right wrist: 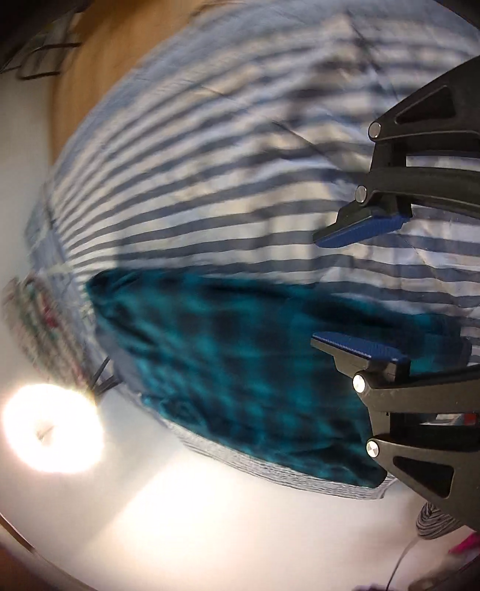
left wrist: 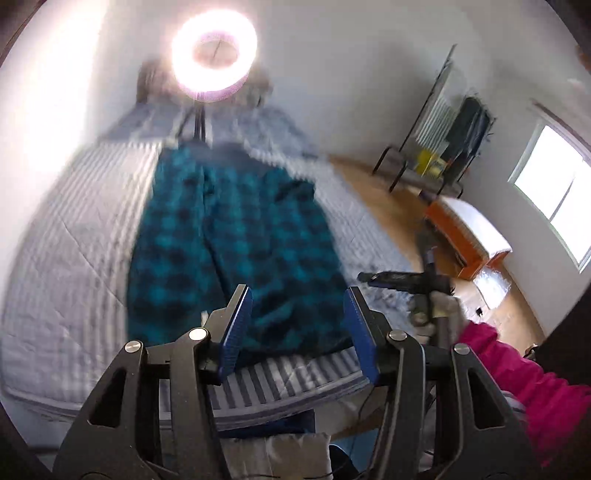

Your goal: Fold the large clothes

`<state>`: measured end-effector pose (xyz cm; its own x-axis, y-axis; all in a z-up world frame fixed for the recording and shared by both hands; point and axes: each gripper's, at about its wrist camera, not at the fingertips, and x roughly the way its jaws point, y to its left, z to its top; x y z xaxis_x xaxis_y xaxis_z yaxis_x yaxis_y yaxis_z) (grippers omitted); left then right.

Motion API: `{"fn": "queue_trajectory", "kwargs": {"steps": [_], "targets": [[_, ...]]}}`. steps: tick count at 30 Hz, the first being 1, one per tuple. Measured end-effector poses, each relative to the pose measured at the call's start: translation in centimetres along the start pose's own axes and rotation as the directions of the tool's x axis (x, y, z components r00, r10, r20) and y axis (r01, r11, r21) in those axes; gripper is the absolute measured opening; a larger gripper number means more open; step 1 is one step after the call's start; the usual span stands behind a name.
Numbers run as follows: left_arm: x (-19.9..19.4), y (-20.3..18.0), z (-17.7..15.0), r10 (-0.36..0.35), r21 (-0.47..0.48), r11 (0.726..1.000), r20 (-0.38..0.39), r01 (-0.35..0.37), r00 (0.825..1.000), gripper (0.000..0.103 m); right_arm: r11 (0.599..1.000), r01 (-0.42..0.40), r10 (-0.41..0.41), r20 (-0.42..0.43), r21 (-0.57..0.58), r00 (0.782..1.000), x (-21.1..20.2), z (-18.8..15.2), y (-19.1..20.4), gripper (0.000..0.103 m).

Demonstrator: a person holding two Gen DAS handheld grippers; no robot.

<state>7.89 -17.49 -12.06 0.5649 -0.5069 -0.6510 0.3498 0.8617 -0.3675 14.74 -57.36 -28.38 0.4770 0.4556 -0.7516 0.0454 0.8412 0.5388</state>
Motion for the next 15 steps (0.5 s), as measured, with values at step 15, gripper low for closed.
{"fn": "queue_trajectory", "kwargs": {"steps": [15], "targets": [[20.0,-0.7,-4.5,0.094,0.153,0.986,-0.176,-0.067,0.98,0.014,0.981,-0.162,0.161,0.024,0.105,0.987,2.5,-2.8,-0.5,0.046]]}}
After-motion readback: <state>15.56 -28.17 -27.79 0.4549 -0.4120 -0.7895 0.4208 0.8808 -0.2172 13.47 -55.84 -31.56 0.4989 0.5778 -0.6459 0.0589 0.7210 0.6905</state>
